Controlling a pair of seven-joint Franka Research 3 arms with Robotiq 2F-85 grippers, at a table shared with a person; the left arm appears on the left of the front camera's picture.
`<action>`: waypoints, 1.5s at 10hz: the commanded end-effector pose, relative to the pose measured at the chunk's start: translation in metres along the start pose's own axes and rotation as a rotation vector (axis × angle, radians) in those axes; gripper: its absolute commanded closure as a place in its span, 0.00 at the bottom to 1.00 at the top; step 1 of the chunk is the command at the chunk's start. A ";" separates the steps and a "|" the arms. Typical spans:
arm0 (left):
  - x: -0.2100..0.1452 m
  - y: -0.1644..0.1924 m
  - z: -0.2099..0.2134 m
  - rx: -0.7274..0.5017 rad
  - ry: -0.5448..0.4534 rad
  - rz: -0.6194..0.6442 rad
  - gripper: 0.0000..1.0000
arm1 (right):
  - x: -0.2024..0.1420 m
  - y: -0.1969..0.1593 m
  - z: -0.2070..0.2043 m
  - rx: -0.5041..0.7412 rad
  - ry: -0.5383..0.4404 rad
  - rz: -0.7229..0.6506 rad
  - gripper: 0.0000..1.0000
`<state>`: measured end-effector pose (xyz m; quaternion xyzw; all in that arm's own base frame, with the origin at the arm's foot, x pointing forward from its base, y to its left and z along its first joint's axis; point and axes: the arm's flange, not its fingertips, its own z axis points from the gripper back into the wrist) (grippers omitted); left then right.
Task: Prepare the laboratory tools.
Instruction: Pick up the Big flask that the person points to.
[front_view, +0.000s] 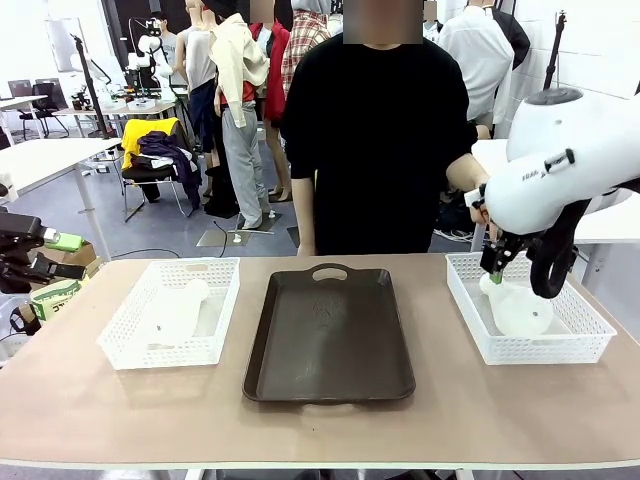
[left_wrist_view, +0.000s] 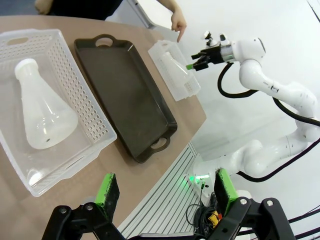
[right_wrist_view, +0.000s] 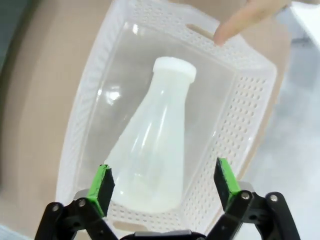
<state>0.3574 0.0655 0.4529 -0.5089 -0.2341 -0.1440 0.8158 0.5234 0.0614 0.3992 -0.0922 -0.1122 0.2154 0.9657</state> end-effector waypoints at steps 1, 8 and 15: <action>0.001 0.001 0.000 -0.018 -0.019 -0.016 0.00 | 0.015 0.004 -0.015 0.027 0.048 -0.087 0.00; 0.001 0.001 0.000 -0.018 -0.019 -0.016 0.00 | 0.036 -0.015 -0.060 0.108 0.091 -0.186 0.00; 0.001 0.001 0.000 -0.018 -0.019 -0.016 0.00 | 0.049 -0.027 -0.077 0.106 0.122 -0.208 0.00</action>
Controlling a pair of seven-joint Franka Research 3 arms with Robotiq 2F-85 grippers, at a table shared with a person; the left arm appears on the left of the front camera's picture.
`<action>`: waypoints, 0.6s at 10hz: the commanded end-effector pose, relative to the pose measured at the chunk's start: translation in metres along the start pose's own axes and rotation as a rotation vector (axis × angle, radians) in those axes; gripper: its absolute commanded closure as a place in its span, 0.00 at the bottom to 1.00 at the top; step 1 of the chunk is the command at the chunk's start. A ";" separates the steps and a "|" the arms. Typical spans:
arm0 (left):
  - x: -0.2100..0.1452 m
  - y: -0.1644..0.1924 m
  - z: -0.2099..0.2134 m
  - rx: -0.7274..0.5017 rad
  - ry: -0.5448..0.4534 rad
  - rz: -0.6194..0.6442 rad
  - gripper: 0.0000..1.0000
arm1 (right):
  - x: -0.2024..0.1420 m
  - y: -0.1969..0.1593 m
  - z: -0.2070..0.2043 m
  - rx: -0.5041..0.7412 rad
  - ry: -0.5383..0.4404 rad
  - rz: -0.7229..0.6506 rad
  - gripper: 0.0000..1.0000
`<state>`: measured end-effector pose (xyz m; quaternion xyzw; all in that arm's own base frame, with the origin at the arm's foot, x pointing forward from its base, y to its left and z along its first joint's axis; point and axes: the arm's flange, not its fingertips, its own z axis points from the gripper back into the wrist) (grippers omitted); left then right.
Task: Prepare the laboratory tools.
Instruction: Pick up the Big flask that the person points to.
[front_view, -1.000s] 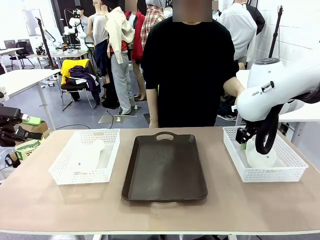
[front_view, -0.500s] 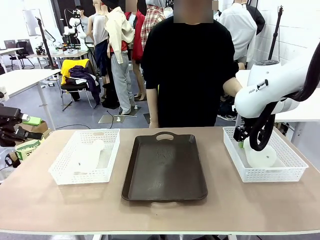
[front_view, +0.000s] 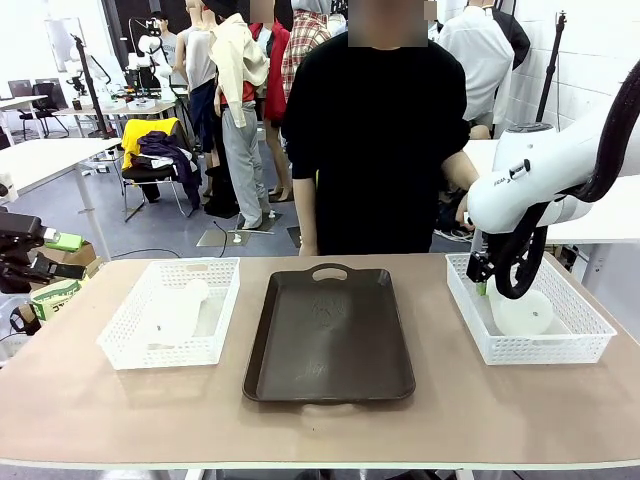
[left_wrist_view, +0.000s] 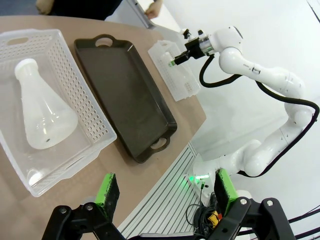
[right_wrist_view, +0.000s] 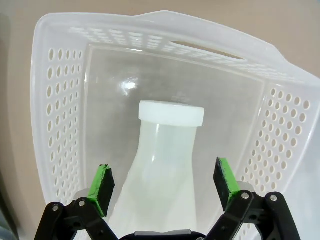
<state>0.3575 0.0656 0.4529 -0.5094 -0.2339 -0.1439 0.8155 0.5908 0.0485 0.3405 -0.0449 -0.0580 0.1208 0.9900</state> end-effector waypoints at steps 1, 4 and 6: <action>0.001 0.001 0.000 -0.017 -0.018 -0.017 0.00 | 0.008 -0.003 -0.004 0.007 0.021 -0.017 0.00; 0.001 0.001 0.000 -0.017 -0.018 -0.017 0.00 | 0.009 -0.004 -0.014 0.015 0.035 -0.031 0.00; 0.001 0.001 0.000 -0.017 -0.018 -0.017 0.00 | 0.008 -0.001 -0.013 0.016 0.019 -0.023 0.15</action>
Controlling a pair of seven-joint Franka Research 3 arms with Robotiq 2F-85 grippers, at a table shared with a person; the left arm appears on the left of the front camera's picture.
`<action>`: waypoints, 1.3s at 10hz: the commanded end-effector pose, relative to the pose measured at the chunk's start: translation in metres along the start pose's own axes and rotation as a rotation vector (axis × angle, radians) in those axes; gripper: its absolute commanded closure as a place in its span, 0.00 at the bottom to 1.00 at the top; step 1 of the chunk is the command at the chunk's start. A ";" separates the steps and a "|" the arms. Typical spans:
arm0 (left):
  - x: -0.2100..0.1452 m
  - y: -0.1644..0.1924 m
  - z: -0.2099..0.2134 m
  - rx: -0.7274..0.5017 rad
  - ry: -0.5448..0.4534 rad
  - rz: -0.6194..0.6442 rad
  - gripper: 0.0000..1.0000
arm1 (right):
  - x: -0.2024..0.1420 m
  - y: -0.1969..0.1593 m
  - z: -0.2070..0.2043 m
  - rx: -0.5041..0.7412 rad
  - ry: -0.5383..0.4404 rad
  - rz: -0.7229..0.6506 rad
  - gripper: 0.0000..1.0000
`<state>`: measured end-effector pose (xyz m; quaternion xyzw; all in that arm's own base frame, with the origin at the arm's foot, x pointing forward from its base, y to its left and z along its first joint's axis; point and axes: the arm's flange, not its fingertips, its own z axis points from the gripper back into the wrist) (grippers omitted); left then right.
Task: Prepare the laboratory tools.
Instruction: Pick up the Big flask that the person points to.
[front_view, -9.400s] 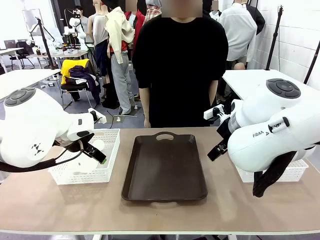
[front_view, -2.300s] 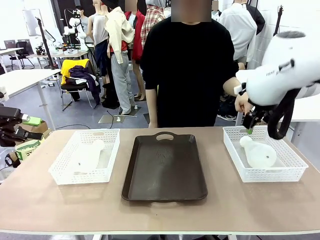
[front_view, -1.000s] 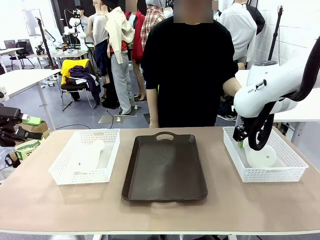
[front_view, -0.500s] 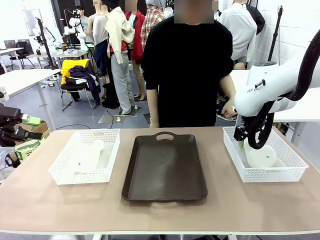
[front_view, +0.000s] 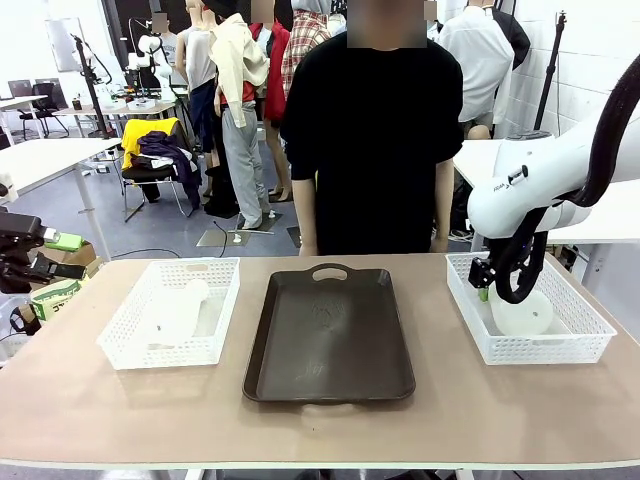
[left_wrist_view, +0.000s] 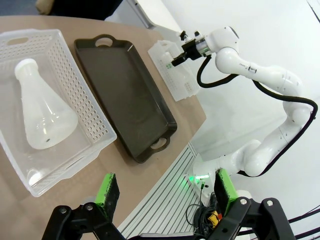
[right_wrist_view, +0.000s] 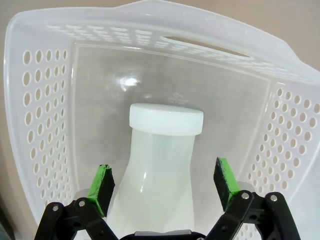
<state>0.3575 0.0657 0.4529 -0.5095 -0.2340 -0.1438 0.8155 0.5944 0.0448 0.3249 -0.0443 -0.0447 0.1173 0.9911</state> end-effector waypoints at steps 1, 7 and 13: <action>0.001 0.001 0.000 -0.017 -0.018 -0.017 0.00 | 0.006 0.004 0.004 0.009 -0.010 -0.020 0.32; 0.001 0.001 0.000 -0.017 -0.018 -0.017 0.00 | 0.002 0.004 0.011 -0.017 0.007 -0.048 1.00; 0.001 0.001 0.000 -0.017 -0.018 -0.017 0.00 | 0.002 0.001 0.005 -0.002 -0.003 -0.022 1.00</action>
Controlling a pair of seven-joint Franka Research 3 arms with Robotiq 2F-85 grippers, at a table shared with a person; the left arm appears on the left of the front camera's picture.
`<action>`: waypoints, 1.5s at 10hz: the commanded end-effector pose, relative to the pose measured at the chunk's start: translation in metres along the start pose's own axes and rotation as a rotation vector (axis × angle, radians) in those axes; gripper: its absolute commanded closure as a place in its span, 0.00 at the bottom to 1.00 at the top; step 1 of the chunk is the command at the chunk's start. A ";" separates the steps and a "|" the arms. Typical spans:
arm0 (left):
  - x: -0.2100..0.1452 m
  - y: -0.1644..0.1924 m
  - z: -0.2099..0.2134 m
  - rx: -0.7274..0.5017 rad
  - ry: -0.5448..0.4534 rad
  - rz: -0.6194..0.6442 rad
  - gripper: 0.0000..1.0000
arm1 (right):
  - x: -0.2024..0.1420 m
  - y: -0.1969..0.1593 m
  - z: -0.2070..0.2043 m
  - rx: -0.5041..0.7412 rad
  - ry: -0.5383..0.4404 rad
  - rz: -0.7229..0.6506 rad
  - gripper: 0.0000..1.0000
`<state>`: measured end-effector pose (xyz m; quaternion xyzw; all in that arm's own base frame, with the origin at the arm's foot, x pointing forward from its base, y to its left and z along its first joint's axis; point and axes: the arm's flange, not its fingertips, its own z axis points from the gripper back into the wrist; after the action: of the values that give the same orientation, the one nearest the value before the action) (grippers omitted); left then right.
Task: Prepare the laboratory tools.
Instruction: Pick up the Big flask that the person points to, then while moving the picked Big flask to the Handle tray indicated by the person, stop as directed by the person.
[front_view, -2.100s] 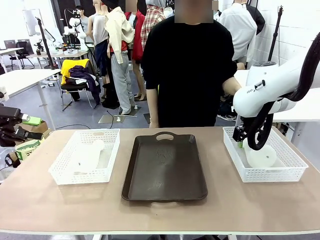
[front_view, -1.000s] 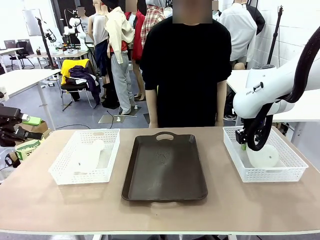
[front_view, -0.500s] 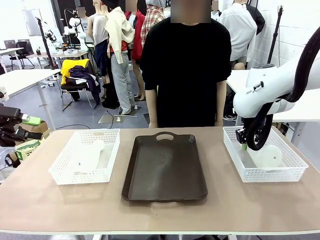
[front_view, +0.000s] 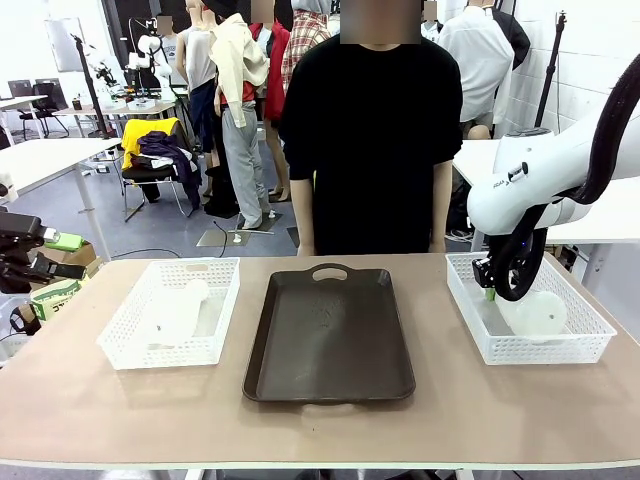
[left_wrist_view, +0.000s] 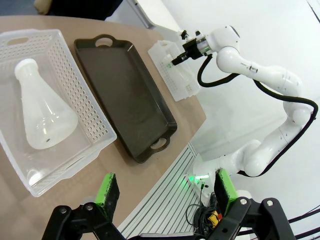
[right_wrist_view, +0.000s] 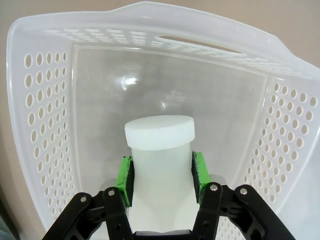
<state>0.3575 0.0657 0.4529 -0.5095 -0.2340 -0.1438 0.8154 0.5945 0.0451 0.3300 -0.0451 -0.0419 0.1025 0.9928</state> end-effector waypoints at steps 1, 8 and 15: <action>0.001 0.001 0.000 -0.017 -0.018 -0.017 0.00 | 0.001 0.001 0.000 0.001 -0.011 0.008 1.00; 0.001 0.001 0.000 -0.017 -0.018 -0.017 0.00 | 0.001 0.001 0.000 0.001 -0.011 0.008 1.00; 0.001 0.001 0.000 -0.017 -0.018 -0.017 0.00 | 0.001 0.001 0.000 0.001 -0.011 0.008 1.00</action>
<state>0.3575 0.0657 0.4530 -0.5096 -0.2340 -0.1438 0.8154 0.5945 0.0452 0.3301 -0.0451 -0.0420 0.1026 0.9928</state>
